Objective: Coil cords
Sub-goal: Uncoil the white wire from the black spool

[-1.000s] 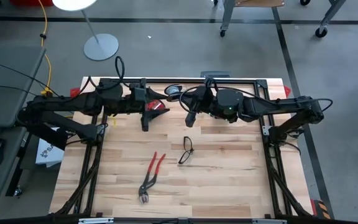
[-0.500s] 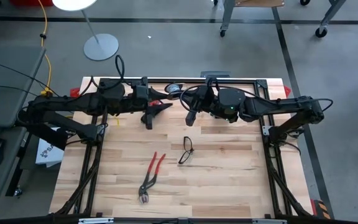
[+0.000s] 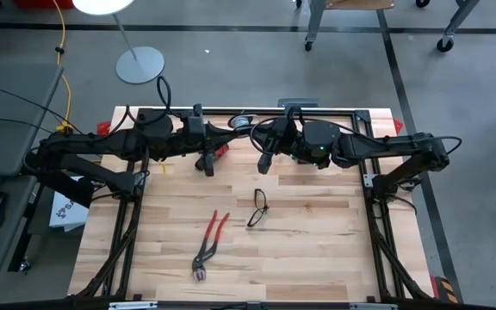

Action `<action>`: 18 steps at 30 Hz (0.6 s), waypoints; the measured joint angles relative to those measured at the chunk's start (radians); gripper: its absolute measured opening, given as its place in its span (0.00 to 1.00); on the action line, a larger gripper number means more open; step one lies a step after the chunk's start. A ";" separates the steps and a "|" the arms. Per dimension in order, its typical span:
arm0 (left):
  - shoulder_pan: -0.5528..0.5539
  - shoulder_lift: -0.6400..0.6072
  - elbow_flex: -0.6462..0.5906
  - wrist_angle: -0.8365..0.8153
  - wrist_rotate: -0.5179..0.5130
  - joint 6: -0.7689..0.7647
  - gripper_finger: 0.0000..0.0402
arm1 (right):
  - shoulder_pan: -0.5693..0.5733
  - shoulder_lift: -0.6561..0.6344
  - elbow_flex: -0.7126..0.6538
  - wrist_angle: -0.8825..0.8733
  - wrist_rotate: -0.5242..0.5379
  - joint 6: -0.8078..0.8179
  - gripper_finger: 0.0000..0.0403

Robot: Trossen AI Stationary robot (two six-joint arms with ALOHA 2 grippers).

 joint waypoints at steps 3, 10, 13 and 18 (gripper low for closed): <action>0.000 -0.009 0.000 -0.010 0.005 -0.013 0.01 | 0.016 0.000 0.000 0.006 0.005 0.001 0.14; 0.001 -0.068 0.001 -0.132 0.002 -0.038 0.00 | 0.049 -0.009 0.076 -0.105 0.025 0.016 0.36; 0.012 -0.095 0.001 -0.208 0.058 -0.099 0.00 | 0.057 -0.010 0.146 -0.238 0.036 -0.004 0.41; 0.057 -0.116 0.001 -0.311 0.372 -0.422 0.00 | 0.061 -0.012 0.218 -0.432 0.002 0.002 0.42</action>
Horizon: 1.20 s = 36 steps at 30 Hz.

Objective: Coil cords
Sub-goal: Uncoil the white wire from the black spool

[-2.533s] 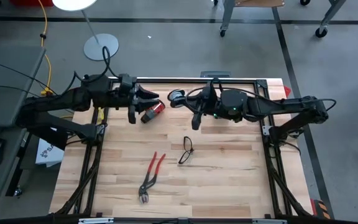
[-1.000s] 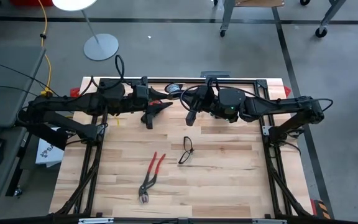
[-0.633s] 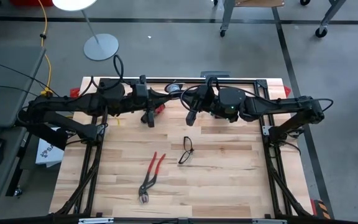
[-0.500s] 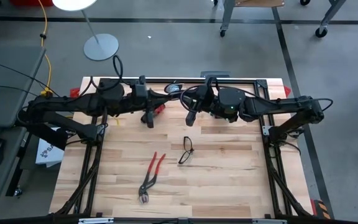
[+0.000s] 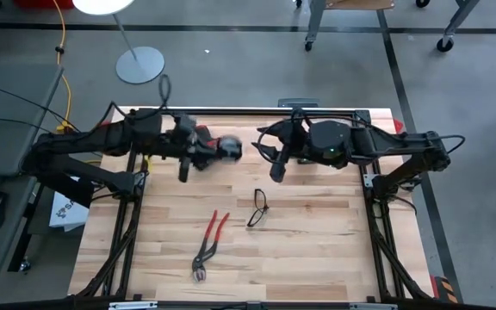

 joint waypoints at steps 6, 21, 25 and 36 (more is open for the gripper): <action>0.048 0.035 0.000 -0.162 0.508 -0.457 0.00 | -0.018 -0.001 0.029 -0.102 -0.110 0.094 0.42; 0.018 0.106 0.000 -0.027 1.058 -1.042 0.00 | -0.020 0.000 0.028 -0.185 -0.395 0.223 0.43; 0.009 0.110 0.000 0.117 0.933 -1.228 0.00 | -0.020 0.000 0.028 -0.185 -0.421 0.236 0.43; 0.122 0.106 -0.001 0.554 0.451 -1.237 0.00 | -0.020 -0.007 0.028 -0.169 -0.539 0.283 0.43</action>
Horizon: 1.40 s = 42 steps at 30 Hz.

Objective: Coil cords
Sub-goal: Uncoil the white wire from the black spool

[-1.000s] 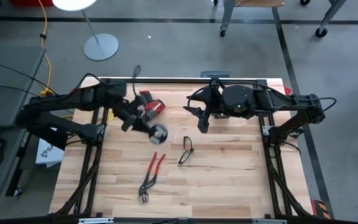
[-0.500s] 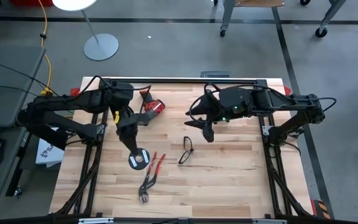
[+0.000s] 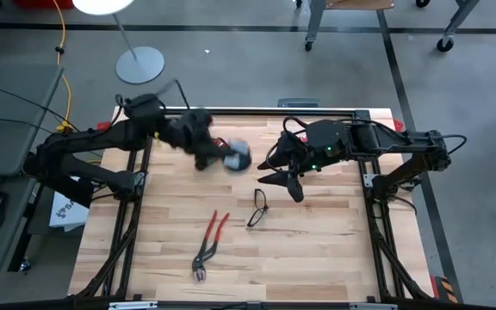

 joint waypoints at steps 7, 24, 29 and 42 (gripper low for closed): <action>0.115 -0.003 0.000 0.309 -0.212 0.204 0.00 | 0.000 0.000 -0.001 0.060 0.057 -0.043 0.43; 0.127 -0.069 0.000 0.038 -0.052 1.124 0.00 | 0.000 0.004 -0.001 0.214 0.227 -0.087 0.43; 0.087 -0.106 0.024 -0.189 -0.070 1.365 0.00 | -0.001 0.011 -0.001 0.265 0.245 -0.114 0.43; 0.014 -0.102 0.110 -0.587 -0.241 1.587 0.00 | 0.001 0.038 -0.001 0.213 0.224 -0.157 0.43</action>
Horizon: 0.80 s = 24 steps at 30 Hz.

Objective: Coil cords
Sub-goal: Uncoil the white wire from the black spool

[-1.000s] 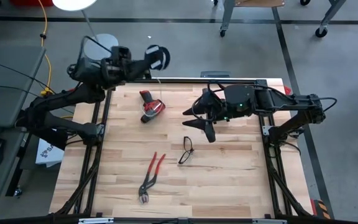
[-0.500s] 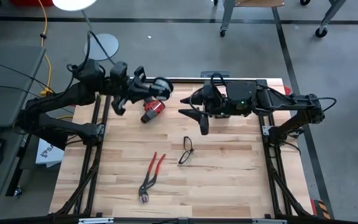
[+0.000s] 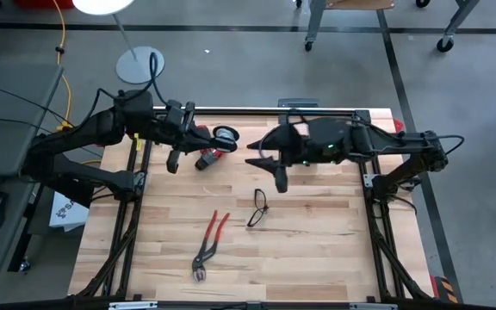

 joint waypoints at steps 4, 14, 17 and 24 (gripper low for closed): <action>-0.017 -0.001 0.000 0.073 0.001 -0.029 0.00 | -0.003 0.050 0.000 -0.006 0.035 0.000 0.43; -0.032 -0.003 0.001 0.115 0.002 -0.066 0.00 | -0.002 0.108 0.000 0.078 0.207 0.000 0.43; -0.032 -0.003 0.001 0.119 0.002 -0.067 0.00 | -0.002 0.111 0.000 0.072 0.231 0.000 0.42; -0.032 -0.003 0.001 0.134 0.001 -0.058 0.00 | 0.000 0.111 0.000 0.095 0.225 -0.001 0.21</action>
